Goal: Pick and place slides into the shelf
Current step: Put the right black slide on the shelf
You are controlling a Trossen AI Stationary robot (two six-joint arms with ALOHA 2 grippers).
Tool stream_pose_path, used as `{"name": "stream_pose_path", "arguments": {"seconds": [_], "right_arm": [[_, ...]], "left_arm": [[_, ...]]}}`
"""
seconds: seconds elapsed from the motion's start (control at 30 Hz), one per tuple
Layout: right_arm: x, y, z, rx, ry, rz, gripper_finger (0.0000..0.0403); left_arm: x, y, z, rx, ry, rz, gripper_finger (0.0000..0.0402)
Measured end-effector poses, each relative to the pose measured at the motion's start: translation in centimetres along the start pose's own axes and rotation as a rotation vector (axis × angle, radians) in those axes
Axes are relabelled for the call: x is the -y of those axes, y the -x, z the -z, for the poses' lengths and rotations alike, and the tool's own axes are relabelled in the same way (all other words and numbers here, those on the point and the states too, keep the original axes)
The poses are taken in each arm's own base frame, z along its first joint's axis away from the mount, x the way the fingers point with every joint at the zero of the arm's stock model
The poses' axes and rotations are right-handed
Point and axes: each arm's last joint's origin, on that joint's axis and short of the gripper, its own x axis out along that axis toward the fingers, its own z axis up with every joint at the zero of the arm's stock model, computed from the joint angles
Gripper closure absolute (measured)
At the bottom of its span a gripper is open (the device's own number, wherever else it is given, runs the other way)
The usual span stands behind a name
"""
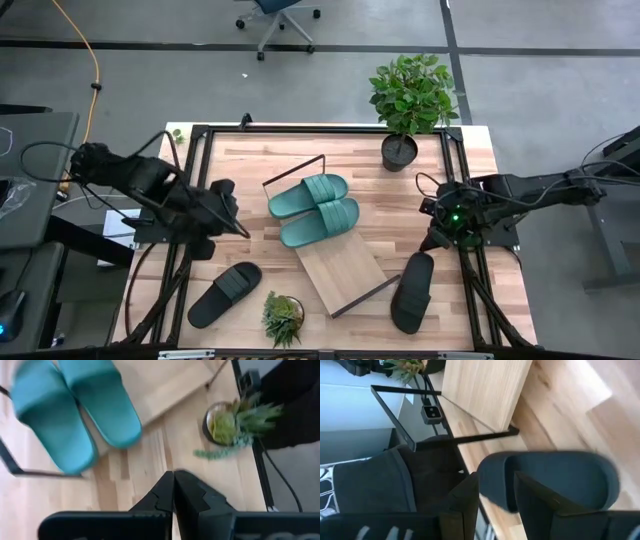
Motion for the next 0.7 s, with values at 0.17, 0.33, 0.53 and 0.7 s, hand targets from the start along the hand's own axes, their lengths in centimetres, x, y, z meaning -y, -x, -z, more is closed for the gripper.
{"name": "stream_pose_path", "arguments": {"seconds": [0.17, 0.33, 0.53, 0.7], "right_arm": [[-0.3, -0.3, 0.8, -0.064, -0.037, 0.005, 0.0289], [-0.7, -0.8, 1.6, -0.108, -0.098, 0.02, 0.0289], [-1.8, -1.9, 1.6, -0.061, -0.079, 0.003, 0.0289], [-1.9, -3.9, 2.0, -0.138, -0.024, 0.079, 0.0289]], "left_arm": [[0.1, -1.9, 1.5, -0.032, 0.055, -0.003, 0.0401], [1.1, -3.5, 1.6, 0.063, 0.057, 0.067, 0.0401], [2.7, -4.4, 2.2, 0.086, -0.012, 0.121, 0.0401], [3.5, -4.4, 2.6, 0.096, -0.058, 0.107, 0.0401]]}}
